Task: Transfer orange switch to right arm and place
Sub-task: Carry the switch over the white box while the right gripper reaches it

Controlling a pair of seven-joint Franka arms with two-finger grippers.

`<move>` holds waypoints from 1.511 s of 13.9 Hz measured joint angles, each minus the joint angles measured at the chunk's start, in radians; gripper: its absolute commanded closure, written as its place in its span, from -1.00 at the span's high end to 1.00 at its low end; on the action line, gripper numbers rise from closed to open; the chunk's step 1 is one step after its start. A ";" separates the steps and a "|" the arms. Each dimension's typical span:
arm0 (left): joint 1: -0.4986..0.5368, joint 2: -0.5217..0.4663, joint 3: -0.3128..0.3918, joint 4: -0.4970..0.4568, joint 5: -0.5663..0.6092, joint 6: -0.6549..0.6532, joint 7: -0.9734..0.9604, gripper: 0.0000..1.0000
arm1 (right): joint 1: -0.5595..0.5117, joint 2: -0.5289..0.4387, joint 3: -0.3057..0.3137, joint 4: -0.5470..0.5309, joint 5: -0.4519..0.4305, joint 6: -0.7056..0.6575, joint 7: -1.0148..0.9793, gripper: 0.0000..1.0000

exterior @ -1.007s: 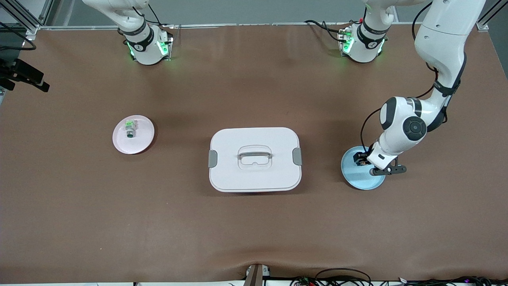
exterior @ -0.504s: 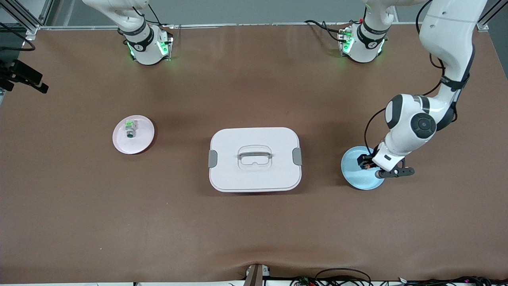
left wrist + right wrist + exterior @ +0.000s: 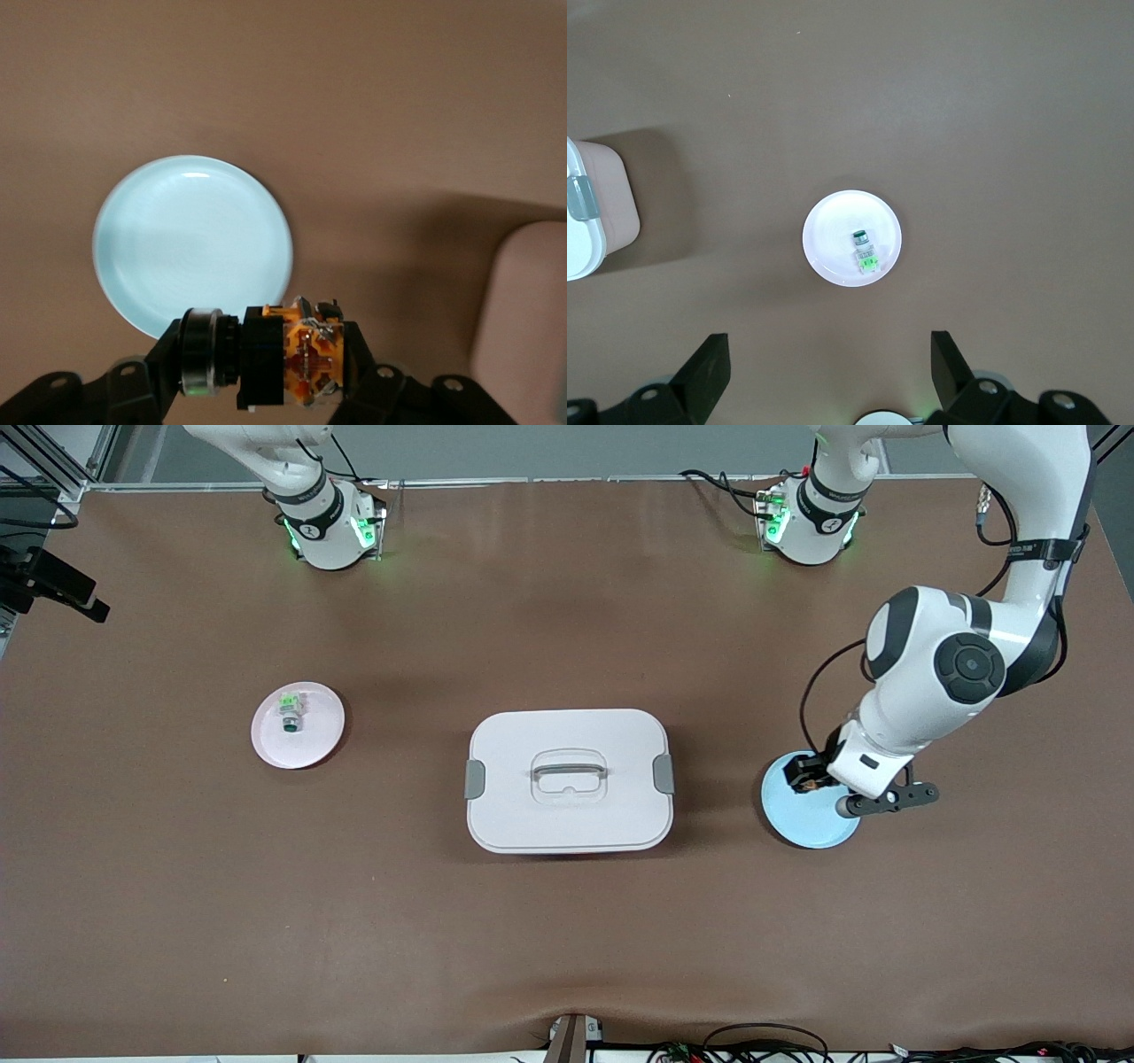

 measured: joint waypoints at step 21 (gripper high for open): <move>-0.432 0.228 -0.164 0.447 -0.096 -0.068 -1.295 -1.00 | 0.388 -0.244 0.099 -0.732 0.622 1.154 0.447 1.00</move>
